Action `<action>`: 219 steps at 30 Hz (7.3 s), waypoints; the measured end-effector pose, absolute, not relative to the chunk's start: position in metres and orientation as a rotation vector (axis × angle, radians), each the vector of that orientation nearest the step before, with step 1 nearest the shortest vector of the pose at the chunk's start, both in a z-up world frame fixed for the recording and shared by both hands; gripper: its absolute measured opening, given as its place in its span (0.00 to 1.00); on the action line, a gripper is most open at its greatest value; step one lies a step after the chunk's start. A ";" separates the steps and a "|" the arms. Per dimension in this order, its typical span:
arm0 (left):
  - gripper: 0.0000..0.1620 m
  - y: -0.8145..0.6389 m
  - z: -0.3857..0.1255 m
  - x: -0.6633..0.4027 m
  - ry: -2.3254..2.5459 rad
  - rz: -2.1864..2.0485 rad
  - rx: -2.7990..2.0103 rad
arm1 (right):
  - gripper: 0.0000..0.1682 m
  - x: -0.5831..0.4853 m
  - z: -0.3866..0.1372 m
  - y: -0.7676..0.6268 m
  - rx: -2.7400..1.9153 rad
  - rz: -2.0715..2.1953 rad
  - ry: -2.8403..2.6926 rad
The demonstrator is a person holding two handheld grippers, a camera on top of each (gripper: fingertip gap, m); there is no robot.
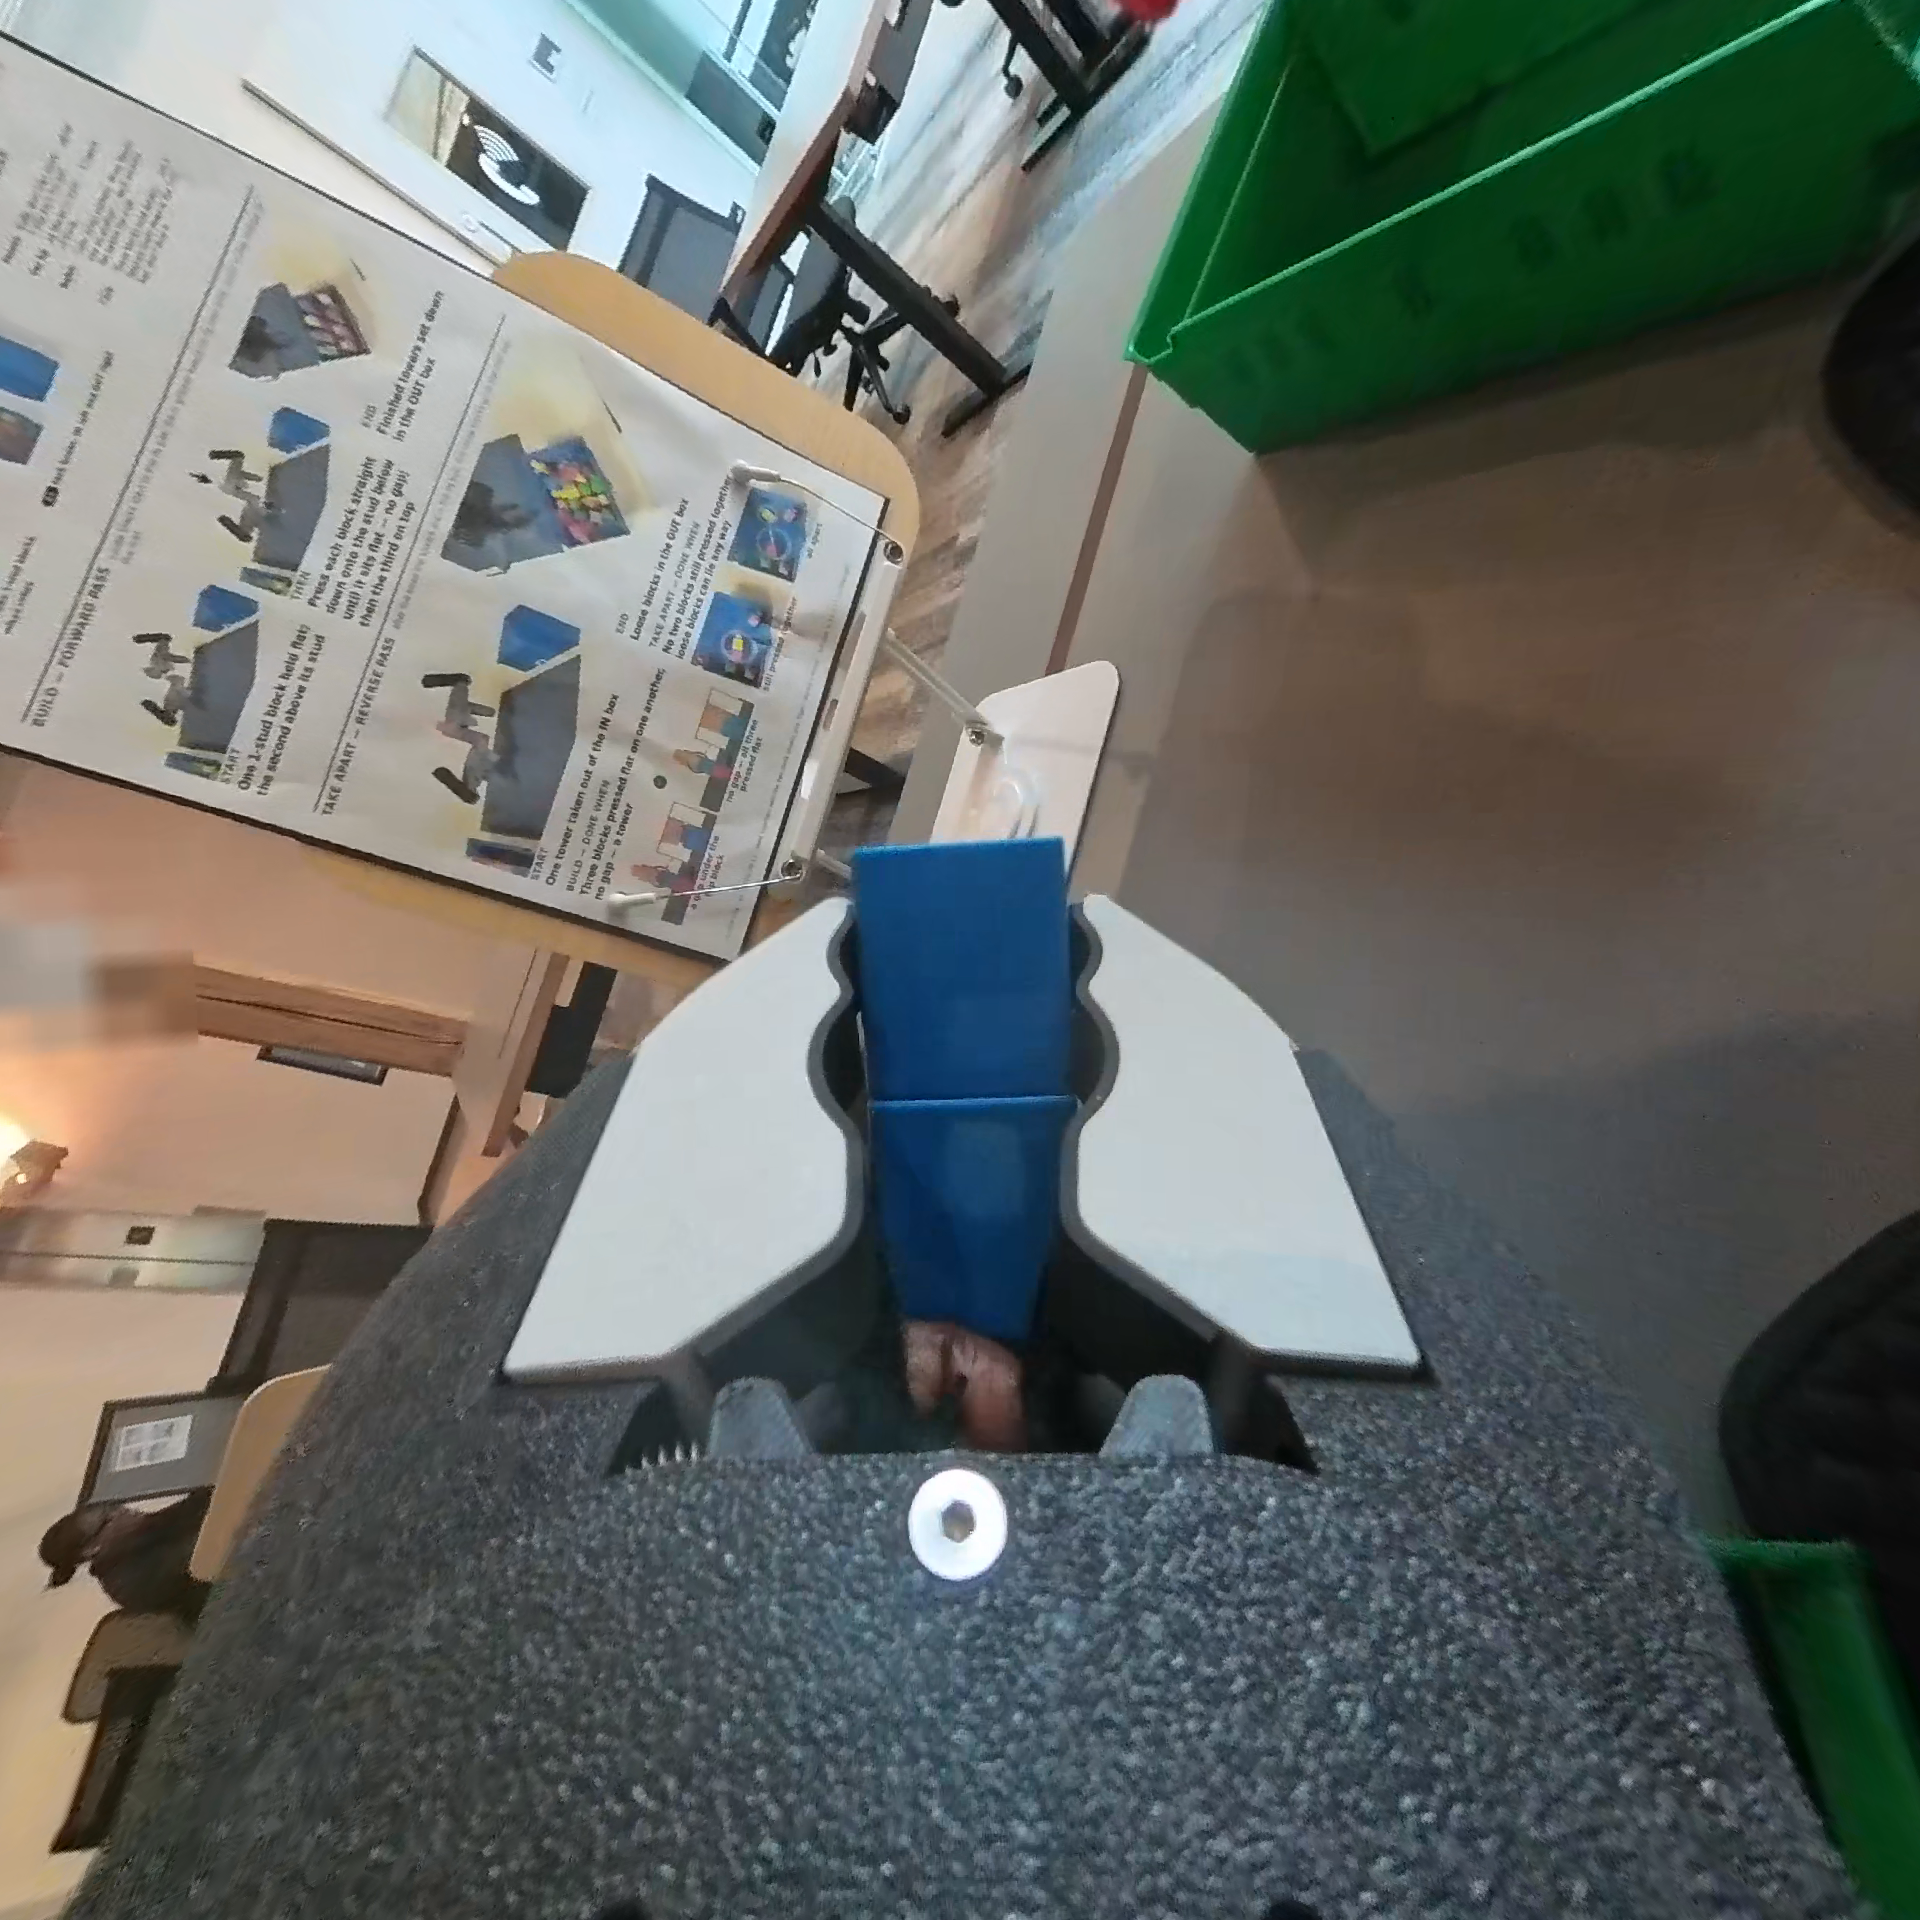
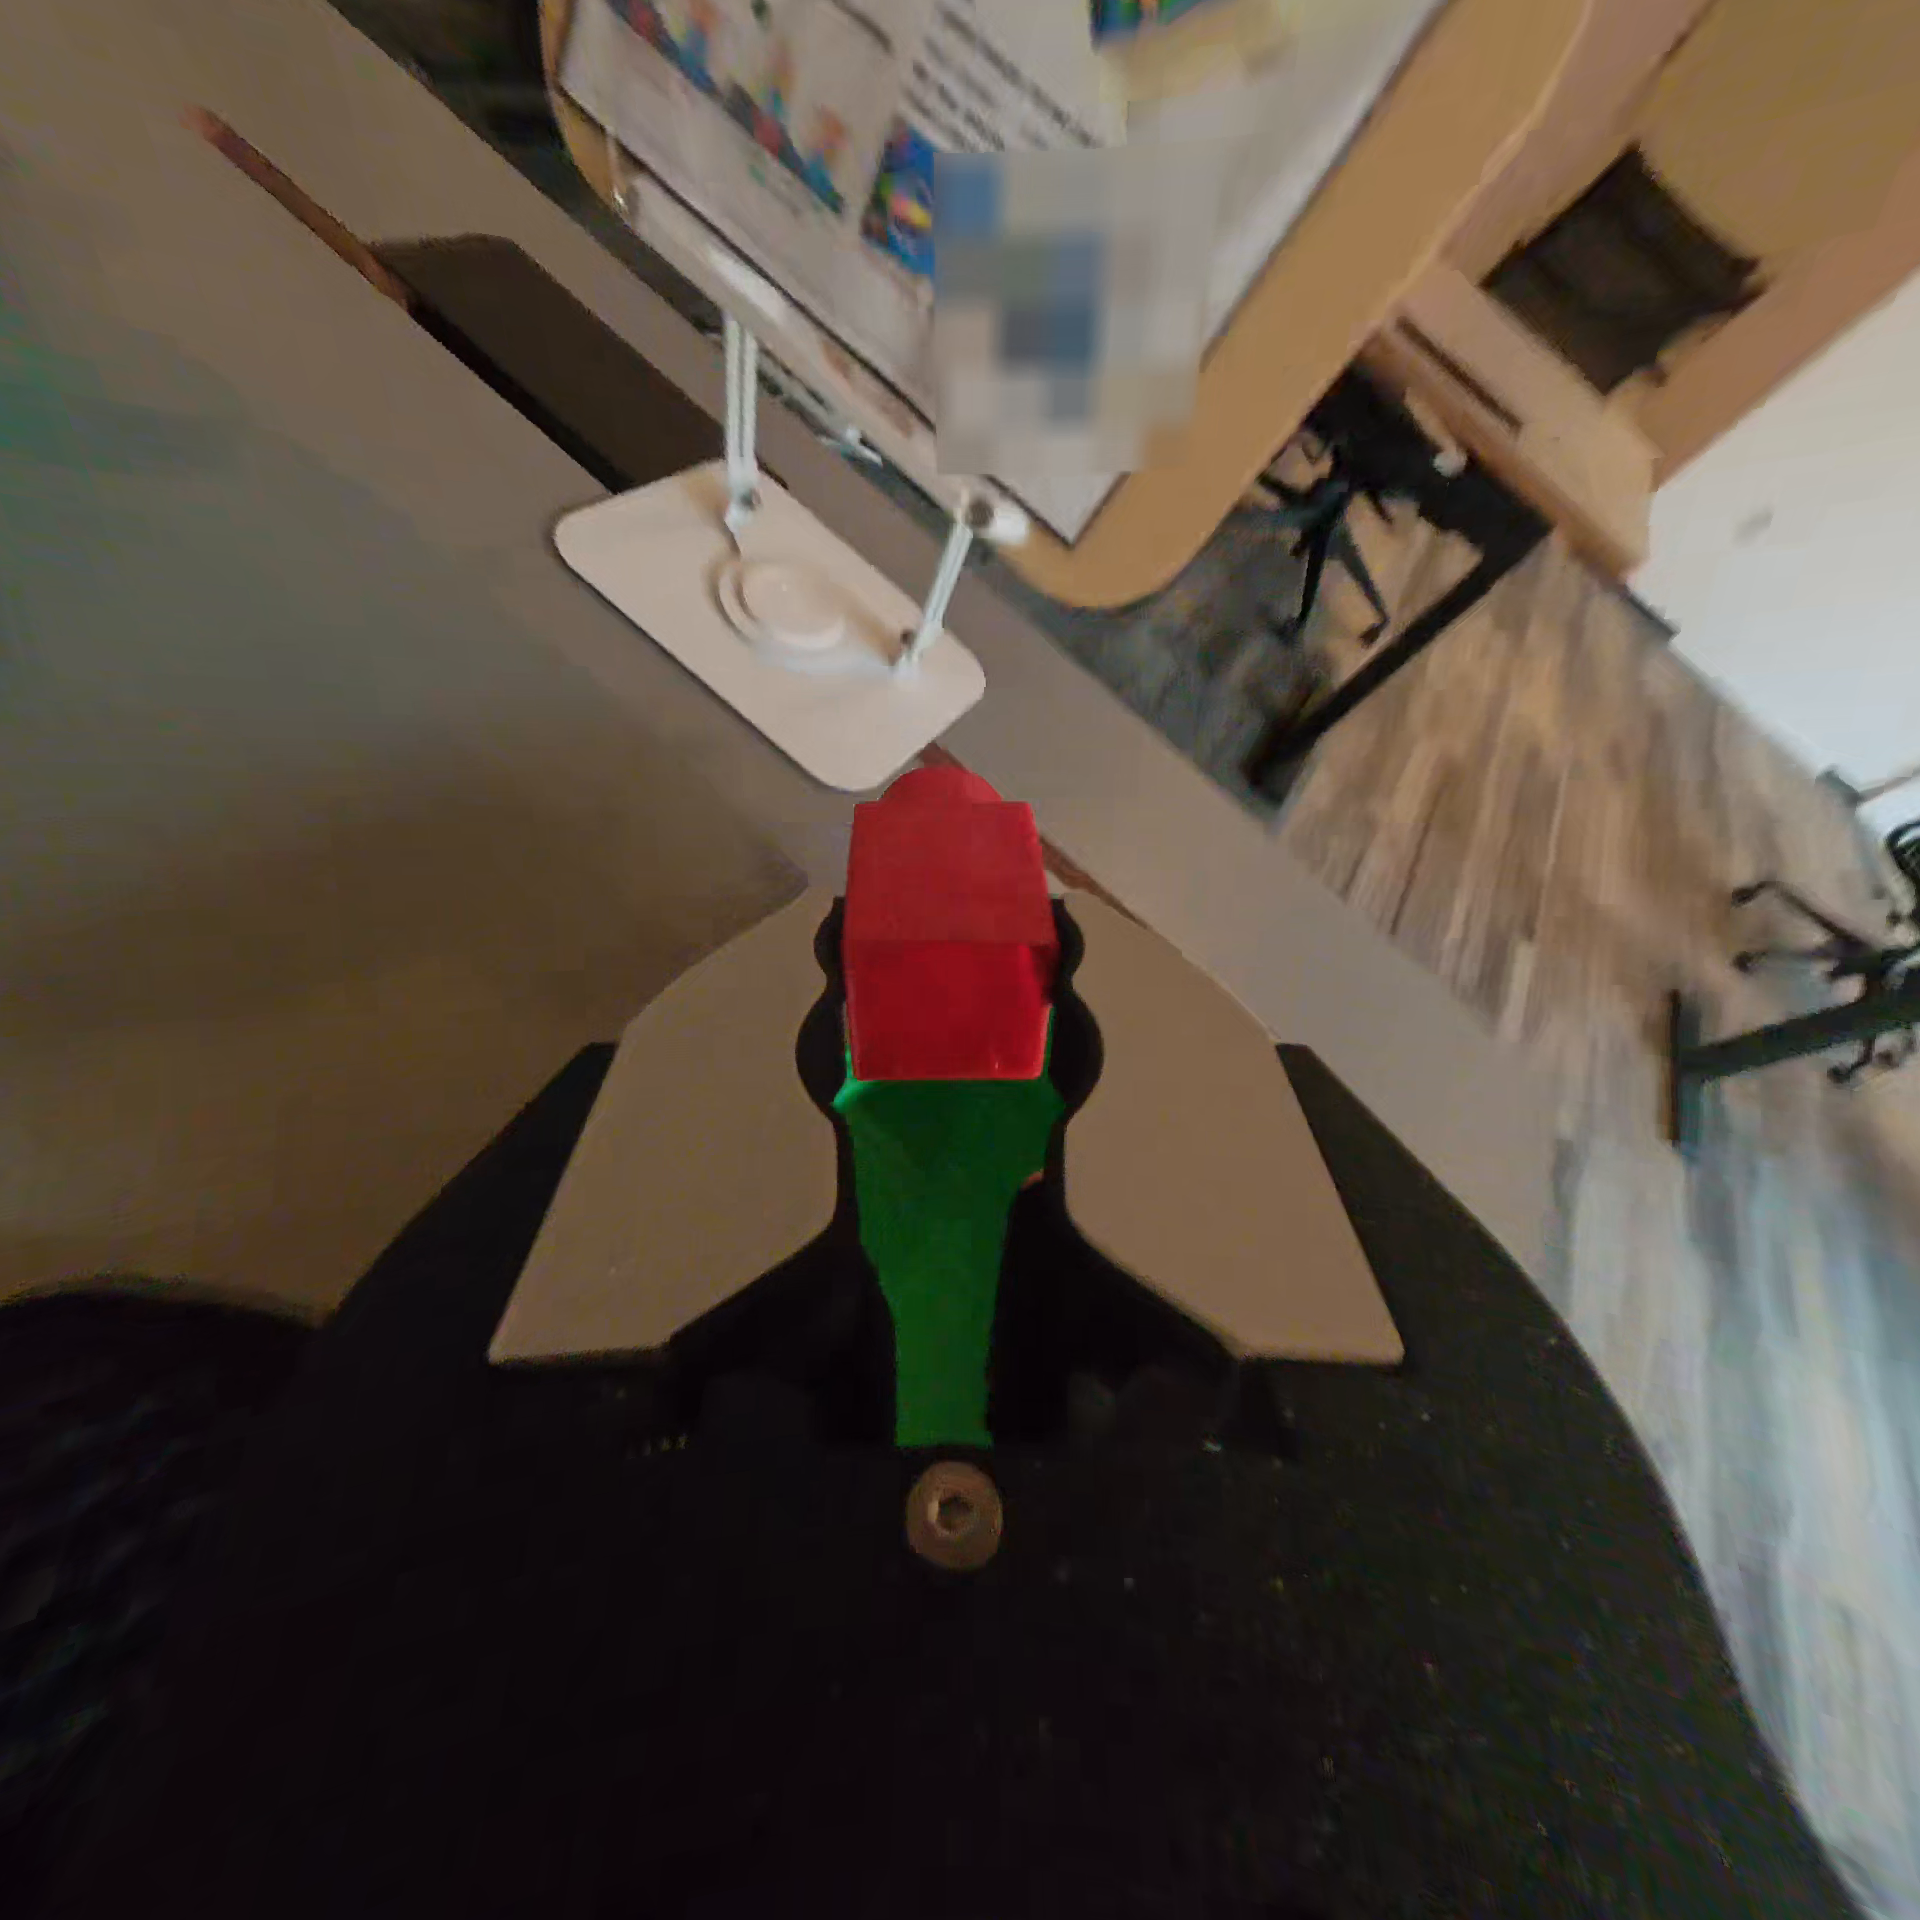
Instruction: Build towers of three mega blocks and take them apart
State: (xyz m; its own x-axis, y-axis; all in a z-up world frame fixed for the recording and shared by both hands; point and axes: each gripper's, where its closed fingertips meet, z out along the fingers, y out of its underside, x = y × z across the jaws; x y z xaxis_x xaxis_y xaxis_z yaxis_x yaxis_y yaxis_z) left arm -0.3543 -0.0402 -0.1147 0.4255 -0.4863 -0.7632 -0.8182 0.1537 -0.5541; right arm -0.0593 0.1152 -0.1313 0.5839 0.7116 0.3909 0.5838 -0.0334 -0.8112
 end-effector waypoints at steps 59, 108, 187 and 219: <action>0.22 -0.033 -0.123 -0.334 1.268 0.206 -1.463 | 0.36 -0.147 -0.136 0.090 -1.470 0.359 -1.390; 0.22 -0.031 -0.142 -0.305 1.405 0.160 -1.475 | 0.19 -0.275 -0.108 -0.048 -0.623 0.640 -1.749; 0.22 -0.039 -0.125 -0.364 1.202 0.205 -1.519 | 0.22 0.028 -0.338 0.225 -2.394 0.127 -0.488; 0.22 -0.037 -0.131 -0.341 1.283 0.183 -1.500 | 0.31 -0.231 -0.083 -0.012 -0.810 0.562 -1.578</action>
